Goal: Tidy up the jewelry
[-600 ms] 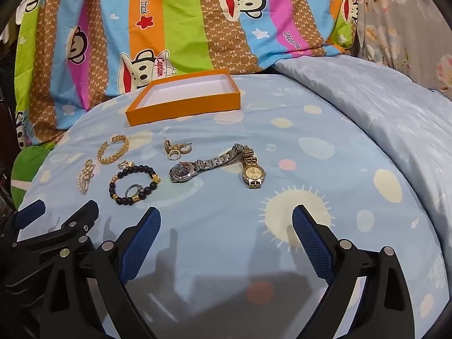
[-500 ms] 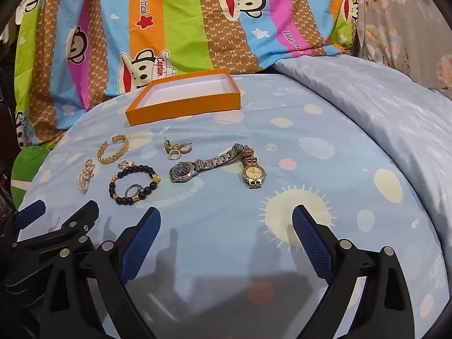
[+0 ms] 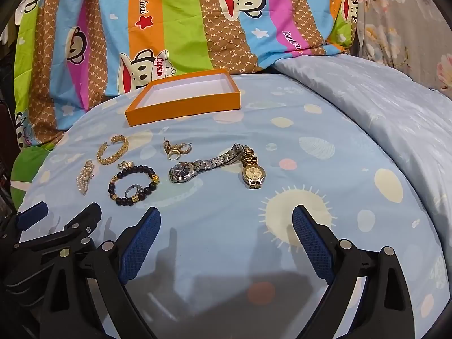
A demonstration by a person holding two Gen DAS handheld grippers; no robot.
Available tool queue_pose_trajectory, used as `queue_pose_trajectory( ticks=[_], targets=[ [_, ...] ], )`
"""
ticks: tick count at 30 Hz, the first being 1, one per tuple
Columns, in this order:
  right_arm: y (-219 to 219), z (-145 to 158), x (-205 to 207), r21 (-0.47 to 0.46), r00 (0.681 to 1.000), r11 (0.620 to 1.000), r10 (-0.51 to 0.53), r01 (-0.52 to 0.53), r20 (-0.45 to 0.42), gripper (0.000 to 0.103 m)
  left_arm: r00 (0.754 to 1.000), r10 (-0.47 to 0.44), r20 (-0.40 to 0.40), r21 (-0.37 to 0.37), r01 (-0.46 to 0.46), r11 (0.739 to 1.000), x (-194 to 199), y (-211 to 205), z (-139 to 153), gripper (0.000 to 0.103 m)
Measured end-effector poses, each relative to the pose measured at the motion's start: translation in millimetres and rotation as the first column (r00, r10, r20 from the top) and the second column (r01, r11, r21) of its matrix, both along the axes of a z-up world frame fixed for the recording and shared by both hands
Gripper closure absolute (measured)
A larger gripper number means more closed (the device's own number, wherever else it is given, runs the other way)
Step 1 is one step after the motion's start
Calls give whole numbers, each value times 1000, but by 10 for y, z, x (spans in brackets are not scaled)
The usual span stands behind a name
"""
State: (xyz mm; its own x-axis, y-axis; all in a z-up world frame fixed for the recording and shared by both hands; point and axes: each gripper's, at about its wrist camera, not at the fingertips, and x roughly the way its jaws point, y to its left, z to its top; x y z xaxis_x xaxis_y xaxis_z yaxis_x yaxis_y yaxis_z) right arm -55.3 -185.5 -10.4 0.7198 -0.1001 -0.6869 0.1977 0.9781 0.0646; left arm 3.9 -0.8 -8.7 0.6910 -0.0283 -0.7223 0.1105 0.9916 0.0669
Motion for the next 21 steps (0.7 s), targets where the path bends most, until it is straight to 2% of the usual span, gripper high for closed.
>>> queue_pose_trajectory(
  ticks=[21],
  targets=[
    [2, -5, -1, -1, 1000, 1000, -1, 1, 1, 11, 1000, 1, 0, 1, -1, 1000, 7, 17, 17, 6]
  ],
)
